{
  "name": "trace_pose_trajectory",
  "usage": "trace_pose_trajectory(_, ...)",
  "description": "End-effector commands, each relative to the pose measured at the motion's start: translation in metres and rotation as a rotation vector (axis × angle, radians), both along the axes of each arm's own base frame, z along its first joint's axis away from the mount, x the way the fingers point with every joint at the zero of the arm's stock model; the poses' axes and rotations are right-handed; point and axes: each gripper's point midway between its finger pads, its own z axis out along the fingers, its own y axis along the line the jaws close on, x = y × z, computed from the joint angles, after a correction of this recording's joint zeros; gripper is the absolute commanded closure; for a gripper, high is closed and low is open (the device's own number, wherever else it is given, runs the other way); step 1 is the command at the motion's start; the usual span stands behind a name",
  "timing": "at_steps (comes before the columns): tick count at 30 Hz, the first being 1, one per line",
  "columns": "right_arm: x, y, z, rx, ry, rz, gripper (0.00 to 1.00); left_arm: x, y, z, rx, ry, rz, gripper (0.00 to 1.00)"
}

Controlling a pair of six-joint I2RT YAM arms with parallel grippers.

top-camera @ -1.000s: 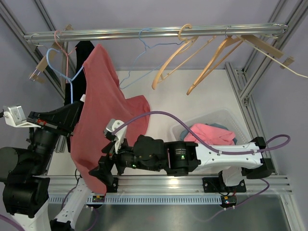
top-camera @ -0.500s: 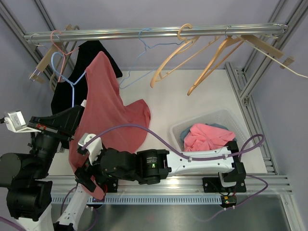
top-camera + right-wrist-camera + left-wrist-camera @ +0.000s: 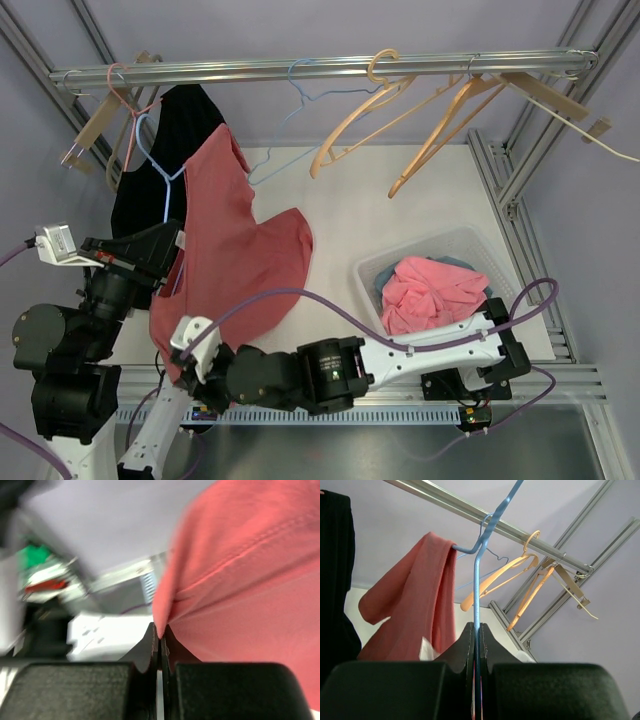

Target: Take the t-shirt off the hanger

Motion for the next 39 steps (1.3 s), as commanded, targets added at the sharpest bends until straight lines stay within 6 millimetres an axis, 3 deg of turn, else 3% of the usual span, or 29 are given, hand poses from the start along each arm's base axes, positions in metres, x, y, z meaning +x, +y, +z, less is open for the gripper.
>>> trace_pose_trajectory(1,-0.062,-0.024,0.022,0.03,0.029,0.213,1.0,0.003,-0.001,0.033,-0.019,-0.136,-0.004,1.0)
trace_pose_trajectory(2,-0.079,-0.027,0.012,-0.006,0.052,0.289,1.0,0.004,-0.002,0.039,-0.033,-0.152,-0.012,1.0)
trace_pose_trajectory(3,-0.09,-0.03,-0.013,-0.086,0.077,0.31,1.0,0.008,-0.005,0.042,-0.039,-0.152,-0.027,1.0)
trace_pose_trajectory(5,-0.098,-0.033,-0.047,-0.189,0.088,0.328,1.0,0.009,-0.008,0.055,-0.066,-0.177,-0.051,1.0)
trace_pose_trajectory(7,-0.1,-0.035,-0.068,-0.245,0.116,0.309,1.0,0.006,-0.012,0.071,-0.077,-0.202,-0.08,1.0)
trace_pose_trajectory(9,-0.1,-0.04,-0.082,-0.272,0.145,0.297,1.0,-0.009,-0.013,0.092,-0.089,-0.249,-0.093,1.0)
trace_pose_trajectory(13,-0.084,-0.054,-0.086,-0.284,0.141,0.222,1.0,-0.035,-0.021,0.112,-0.083,-0.302,-0.164,1.0)
trace_pose_trajectory(14,-0.068,-0.063,-0.07,-0.246,0.125,0.157,1.0,-0.044,-0.024,0.112,-0.089,-0.305,-0.187,1.0)
trace_pose_trajectory(16,-0.052,-0.08,-0.066,-0.236,0.103,0.097,1.0,-0.052,-0.028,0.103,-0.085,-0.296,-0.223,1.0)
trace_pose_trajectory(17,-0.035,-0.095,-0.042,-0.177,0.094,0.038,1.0,-0.065,-0.028,0.1,-0.092,-0.31,-0.235,1.0)
trace_pose_trajectory(19,-0.016,-0.114,-0.034,-0.15,0.072,-0.036,1.0,-0.074,-0.031,0.092,-0.094,-0.309,-0.26,1.0)
trace_pose_trajectory(20,-0.006,-0.131,-0.015,-0.107,0.074,-0.058,1.0,-0.075,-0.033,0.085,-0.099,-0.294,-0.275,1.0)
trace_pose_trajectory(25,0.053,-0.18,0.007,-0.043,-0.021,-0.257,1.0,-0.111,-0.038,0.075,-0.094,-0.337,-0.341,1.0)
trace_pose_trajectory(26,0.065,-0.192,0.025,0.015,-0.037,-0.27,1.0,-0.117,-0.04,0.075,-0.09,-0.346,-0.355,1.0)
trace_pose_trajectory(27,0.084,-0.199,0.026,0.024,-0.046,-0.317,1.0,-0.128,-0.043,0.073,-0.079,-0.357,-0.383,1.0)
trace_pose_trajectory(28,0.095,-0.21,0.041,0.066,-0.043,-0.332,1.0,-0.133,-0.045,0.072,-0.073,-0.36,-0.402,1.0)
trace_pose_trajectory(30,0.123,-0.222,0.059,0.109,-0.09,-0.388,1.0,-0.144,-0.05,0.069,-0.049,-0.372,-0.442,1.0)
trace_pose_trajectory(33,0.148,-0.233,0.086,0.141,-0.153,-0.432,1.0,-0.152,-0.054,0.065,-0.022,-0.375,-0.49,1.0)
trace_pose_trajectory(39,0.184,-0.251,0.124,0.128,-0.32,-0.575,1.0,-0.152,-0.06,0.052,0.005,-0.356,-0.537,1.0)
